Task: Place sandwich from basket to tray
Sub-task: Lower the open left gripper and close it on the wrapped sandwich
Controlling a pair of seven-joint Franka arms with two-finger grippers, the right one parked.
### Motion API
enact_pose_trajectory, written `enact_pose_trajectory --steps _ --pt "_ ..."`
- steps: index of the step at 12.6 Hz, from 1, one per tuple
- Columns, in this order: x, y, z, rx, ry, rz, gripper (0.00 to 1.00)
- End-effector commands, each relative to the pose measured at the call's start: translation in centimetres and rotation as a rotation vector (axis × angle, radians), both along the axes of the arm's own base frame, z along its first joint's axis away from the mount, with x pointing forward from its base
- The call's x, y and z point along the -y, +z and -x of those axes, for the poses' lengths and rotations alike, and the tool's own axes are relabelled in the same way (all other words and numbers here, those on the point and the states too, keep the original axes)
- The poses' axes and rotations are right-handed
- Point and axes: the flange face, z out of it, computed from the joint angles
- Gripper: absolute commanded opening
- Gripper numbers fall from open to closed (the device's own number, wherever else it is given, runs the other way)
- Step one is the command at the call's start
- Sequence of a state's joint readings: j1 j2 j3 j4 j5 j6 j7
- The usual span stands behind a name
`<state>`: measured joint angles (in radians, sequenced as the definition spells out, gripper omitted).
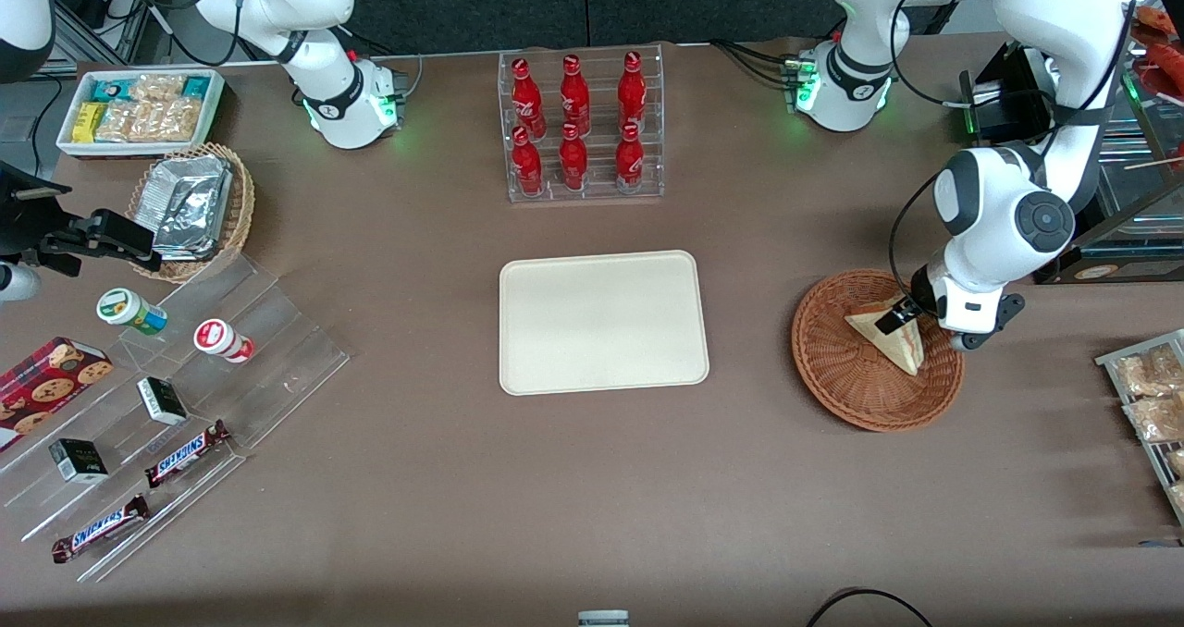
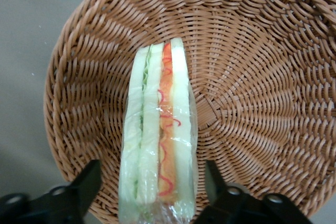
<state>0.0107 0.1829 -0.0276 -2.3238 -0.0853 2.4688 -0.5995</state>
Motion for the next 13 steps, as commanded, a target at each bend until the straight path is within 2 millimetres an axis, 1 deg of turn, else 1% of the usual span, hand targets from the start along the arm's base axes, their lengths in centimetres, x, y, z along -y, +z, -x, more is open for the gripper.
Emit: enact_pose_trajectory --steps 1,2,3,6,7,9,11,12,13 --pt "-0.1 -0.3 0.0 0.005 0.044 0.013 0.29" --pt "-0.1 -0.4 0.1 0.002 0.053 0.013 0.09" --pt "-0.1 -0.4 0.0 -0.001 0.052 0.013 0.0" --pt "0.1 -1.0 -0.2 -0.012 0.049 0.014 0.0" --pt "0.1 -0.7 -0.5 -0.006 0.051 0.014 0.0" --pt "0.4 0.7 -1.4 0.005 0.044 0.017 0.0" --pt "1.3 3.3 -3.0 -0.044 0.019 0.026 0.0" --pt "1.6 5.4 -4.2 -0.067 0.007 0.031 0.0" --pt "2.7 7.4 -5.1 -0.089 -0.024 0.03 0.0"
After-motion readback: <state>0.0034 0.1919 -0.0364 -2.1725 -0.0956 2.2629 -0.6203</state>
